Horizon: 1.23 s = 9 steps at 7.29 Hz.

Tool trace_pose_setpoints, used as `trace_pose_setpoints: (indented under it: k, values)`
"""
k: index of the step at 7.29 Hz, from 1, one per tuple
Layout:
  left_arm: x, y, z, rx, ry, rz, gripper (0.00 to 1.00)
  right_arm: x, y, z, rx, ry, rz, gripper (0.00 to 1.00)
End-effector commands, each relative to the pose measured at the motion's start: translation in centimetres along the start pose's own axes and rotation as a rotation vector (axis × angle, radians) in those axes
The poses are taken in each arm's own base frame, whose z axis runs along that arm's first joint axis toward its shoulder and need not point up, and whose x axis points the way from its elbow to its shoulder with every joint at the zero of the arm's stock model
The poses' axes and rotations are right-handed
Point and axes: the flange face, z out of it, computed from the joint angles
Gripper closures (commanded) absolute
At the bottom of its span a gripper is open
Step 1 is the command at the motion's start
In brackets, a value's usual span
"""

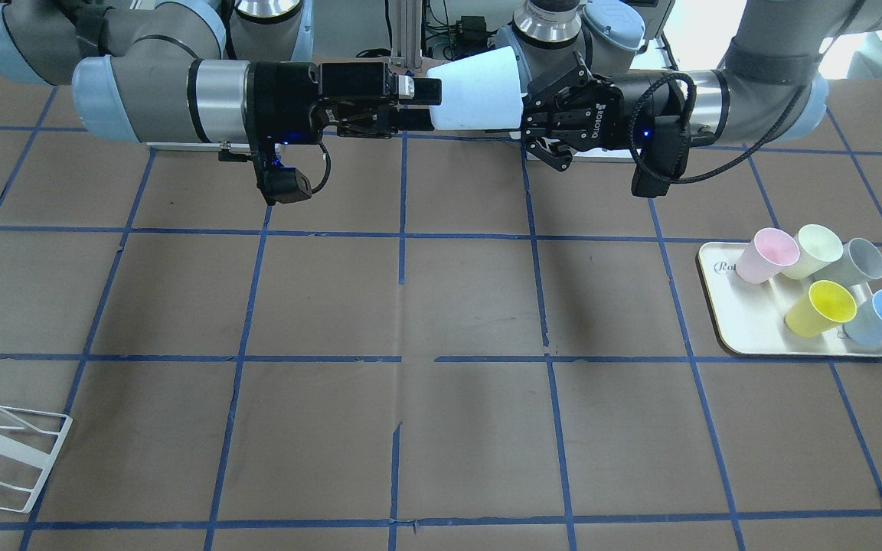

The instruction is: Transfer IKEA cup to right arm and place on rack

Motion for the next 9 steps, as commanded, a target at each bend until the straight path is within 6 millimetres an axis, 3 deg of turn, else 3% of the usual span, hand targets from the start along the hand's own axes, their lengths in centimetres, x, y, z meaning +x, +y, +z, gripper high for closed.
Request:
trace_pose_setpoints:
  k: [1, 2, 3, 4, 9]
  values:
    - [0.0, 0.0, 0.1, -0.002, 0.0, 0.0, 0.94, 0.0, 0.2, 0.4, -0.006, 0.004, 0.015, 0.21]
    - [0.1, -0.1, 0.0, 0.001, 0.0, -0.002, 0.72, 0.0, 0.2, 0.4, -0.006, 0.004, 0.017, 0.31]
    - [0.3, 0.0, 0.0, 0.0, -0.002, -0.004, 0.63, 0.0, 0.1, 0.3, -0.005, 0.003, 0.02, 0.45]
    - [0.4, -0.2, -0.1, 0.0, -0.003, -0.001, 0.59, -0.1, 0.2, 0.3, -0.005, 0.003, 0.025, 0.52]
    - [1.3, -0.3, -0.7, 0.004, -0.011, -0.041, 0.54, -0.4, 0.1, -0.4, 0.002, -0.009, 0.04, 0.55]
